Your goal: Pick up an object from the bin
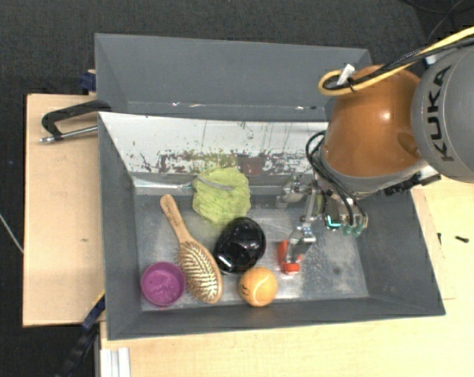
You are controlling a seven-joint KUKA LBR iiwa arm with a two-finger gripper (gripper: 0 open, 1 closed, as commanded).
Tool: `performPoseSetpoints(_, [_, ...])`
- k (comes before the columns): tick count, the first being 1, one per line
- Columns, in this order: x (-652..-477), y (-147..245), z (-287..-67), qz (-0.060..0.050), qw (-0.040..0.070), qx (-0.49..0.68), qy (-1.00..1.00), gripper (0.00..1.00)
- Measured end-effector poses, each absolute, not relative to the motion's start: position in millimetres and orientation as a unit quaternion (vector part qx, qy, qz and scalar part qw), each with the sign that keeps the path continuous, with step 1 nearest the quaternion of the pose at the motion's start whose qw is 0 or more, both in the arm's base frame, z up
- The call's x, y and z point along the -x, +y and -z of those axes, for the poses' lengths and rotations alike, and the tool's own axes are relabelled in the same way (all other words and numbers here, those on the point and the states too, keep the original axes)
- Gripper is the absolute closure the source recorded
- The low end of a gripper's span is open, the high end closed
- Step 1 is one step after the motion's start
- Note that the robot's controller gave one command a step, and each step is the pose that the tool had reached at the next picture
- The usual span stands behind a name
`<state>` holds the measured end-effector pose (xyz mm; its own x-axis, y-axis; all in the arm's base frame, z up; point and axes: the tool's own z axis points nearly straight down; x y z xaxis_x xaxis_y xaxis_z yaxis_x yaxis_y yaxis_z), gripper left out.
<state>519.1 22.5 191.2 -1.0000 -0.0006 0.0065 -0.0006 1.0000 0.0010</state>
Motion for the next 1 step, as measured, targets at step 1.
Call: performPoseSetpoints(1, [-520.8, 22.5, -194.7, 0.001, 0.0, 0.0, -1.0, 0.0])
